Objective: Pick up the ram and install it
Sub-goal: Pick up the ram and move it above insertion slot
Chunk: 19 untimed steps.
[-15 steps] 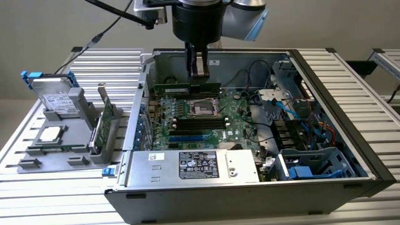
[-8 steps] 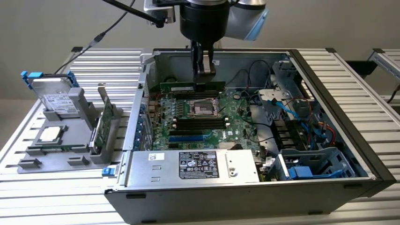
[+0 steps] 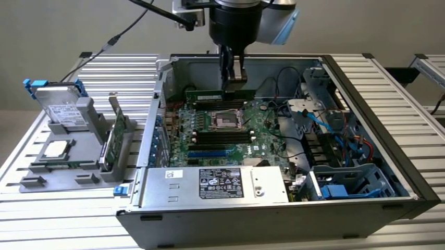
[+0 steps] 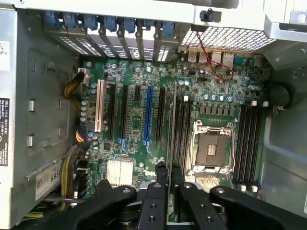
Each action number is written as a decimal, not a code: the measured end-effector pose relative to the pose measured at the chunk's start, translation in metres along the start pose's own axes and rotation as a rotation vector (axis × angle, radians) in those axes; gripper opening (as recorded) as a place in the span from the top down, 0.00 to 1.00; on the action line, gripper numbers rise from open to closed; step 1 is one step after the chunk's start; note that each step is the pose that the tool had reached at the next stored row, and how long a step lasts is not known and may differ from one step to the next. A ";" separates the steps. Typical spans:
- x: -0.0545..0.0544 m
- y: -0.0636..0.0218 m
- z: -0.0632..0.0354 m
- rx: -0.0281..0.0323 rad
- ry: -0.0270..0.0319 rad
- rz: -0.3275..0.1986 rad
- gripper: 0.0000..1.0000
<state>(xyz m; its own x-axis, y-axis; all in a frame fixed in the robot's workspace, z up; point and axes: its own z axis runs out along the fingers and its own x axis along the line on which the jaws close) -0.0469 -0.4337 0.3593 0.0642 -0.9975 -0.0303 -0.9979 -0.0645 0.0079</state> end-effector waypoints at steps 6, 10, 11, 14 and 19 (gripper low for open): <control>-0.011 -0.0033 0.0088 0.0002 -0.0001 0.004 0.85; -0.017 -0.0048 0.0142 0.0003 -0.0002 0.010 0.85; -0.019 -0.0052 0.0157 0.0003 -0.0002 0.011 0.85; -0.022 -0.0063 0.0198 0.0005 -0.0001 0.017 0.85; -0.028 -0.0079 0.0258 0.0009 -0.0003 0.029 0.85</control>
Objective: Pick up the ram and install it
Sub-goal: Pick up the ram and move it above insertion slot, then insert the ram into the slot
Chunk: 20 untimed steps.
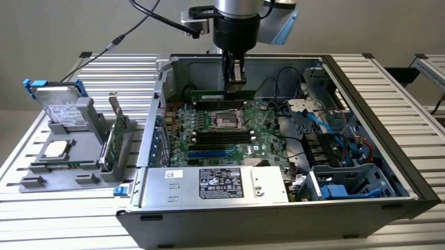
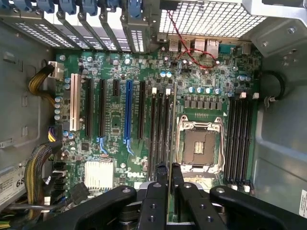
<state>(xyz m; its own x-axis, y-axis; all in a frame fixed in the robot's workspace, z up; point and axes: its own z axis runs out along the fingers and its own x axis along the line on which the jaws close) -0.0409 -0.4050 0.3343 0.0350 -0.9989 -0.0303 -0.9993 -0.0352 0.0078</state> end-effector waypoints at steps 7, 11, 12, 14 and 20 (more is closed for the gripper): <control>-0.002 -0.0003 0.0009 0.0001 -0.0001 0.004 0.85; -0.002 -0.0003 0.0009 0.0001 -0.0001 0.004 0.85; -0.002 -0.0003 0.0009 0.0001 -0.0001 0.004 0.85; -0.002 -0.0003 0.0009 0.0001 0.0000 0.004 0.85; -0.002 -0.0003 0.0009 0.0001 -0.0001 0.004 0.85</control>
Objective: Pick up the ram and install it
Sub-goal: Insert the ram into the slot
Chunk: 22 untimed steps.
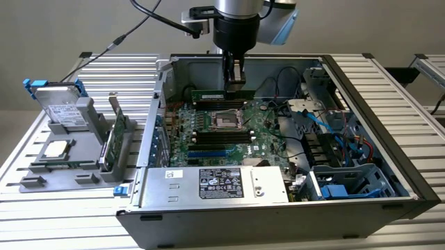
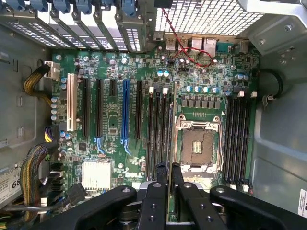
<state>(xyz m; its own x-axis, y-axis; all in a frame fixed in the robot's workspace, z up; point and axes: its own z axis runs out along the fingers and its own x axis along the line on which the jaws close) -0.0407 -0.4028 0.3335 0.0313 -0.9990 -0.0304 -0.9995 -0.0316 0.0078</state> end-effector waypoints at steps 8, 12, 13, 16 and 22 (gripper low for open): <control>0.000 0.0000 0.0057 0.0000 0.0000 0.000 0.85; 0.000 -0.0001 0.0130 0.0000 0.0005 0.000 0.85; 0.000 -0.0001 0.0149 0.0000 0.0005 0.000 0.85; 0.001 -0.0001 0.0203 -0.0001 0.0009 0.000 0.85; 0.001 -0.0002 0.0312 -0.0001 0.0009 0.000 0.85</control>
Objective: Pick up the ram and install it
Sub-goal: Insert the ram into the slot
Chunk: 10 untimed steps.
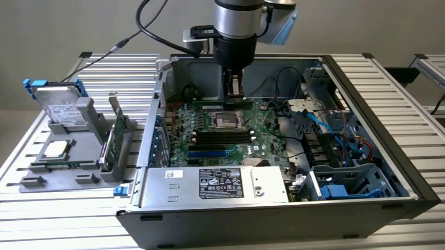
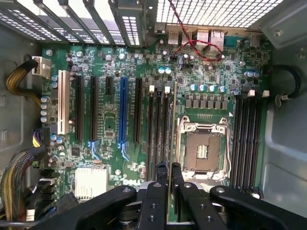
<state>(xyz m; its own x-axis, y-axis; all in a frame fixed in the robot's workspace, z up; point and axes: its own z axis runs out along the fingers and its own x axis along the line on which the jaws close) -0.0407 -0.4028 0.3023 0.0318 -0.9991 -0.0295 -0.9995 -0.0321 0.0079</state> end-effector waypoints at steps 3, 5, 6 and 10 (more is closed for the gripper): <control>0.000 -0.0001 0.0056 0.0000 0.0000 0.000 0.85; 0.000 -0.0005 0.0093 0.0000 0.0000 0.000 0.85; 0.000 -0.0007 0.0110 0.0000 -0.0001 0.000 0.85; 0.001 -0.0012 0.0184 0.0000 0.0002 0.000 0.85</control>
<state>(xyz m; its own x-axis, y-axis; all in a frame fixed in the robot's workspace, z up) -0.0397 -0.4027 0.2839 0.0317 -0.9991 -0.0293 -0.9995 -0.0319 0.0079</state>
